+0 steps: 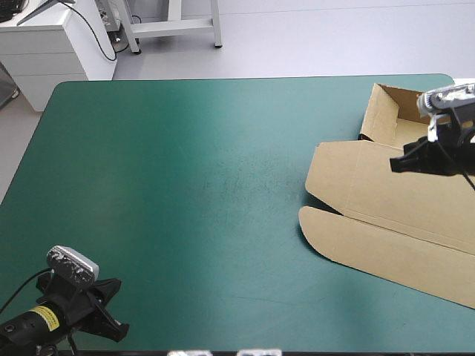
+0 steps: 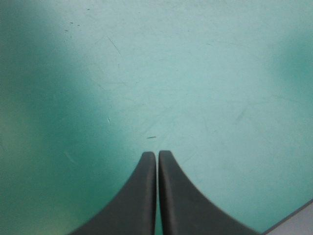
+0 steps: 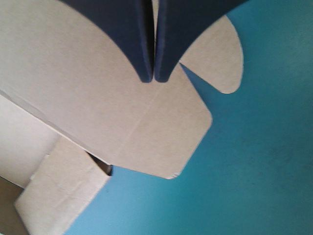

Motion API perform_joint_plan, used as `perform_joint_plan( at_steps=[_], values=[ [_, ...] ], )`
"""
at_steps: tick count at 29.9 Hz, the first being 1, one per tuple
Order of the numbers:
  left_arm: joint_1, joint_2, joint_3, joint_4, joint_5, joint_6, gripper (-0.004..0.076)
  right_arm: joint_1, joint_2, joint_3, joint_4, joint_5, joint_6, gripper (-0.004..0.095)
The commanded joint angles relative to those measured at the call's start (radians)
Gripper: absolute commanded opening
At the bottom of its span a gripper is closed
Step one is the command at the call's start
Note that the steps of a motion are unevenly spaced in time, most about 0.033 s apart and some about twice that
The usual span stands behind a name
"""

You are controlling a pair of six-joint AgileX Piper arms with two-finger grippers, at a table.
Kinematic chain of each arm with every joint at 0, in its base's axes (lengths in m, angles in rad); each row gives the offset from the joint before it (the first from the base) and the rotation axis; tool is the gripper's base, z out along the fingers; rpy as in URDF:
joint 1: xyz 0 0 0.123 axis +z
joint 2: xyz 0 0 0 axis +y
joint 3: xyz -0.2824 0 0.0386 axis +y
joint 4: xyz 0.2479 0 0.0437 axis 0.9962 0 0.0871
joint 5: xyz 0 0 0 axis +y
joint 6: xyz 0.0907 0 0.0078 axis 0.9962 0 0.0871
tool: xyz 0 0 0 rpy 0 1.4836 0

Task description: Fold the box

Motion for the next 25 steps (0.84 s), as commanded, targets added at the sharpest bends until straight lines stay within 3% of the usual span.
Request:
perform_joint_plan(
  at_steps=[1, 15, 25],
  values=[
    [-0.004, 0.007, -0.019, -0.040, -0.065, -0.010, -0.0008, 0.002, -0.125, 0.087, 0.117, -0.075, -0.076, -0.0015],
    [-0.004, 0.007, -0.019, -0.008, -0.038, -0.012, -0.0008, 0.002, -0.477, 0.454, 0.087, -0.079, -0.096, -0.0015],
    [-0.004, 0.007, -0.019, 0.044, -0.038, -0.094, -0.0008, 0.002, -0.679, 0.701, 0.058, -0.077, -0.084, -0.0015]
  ],
)
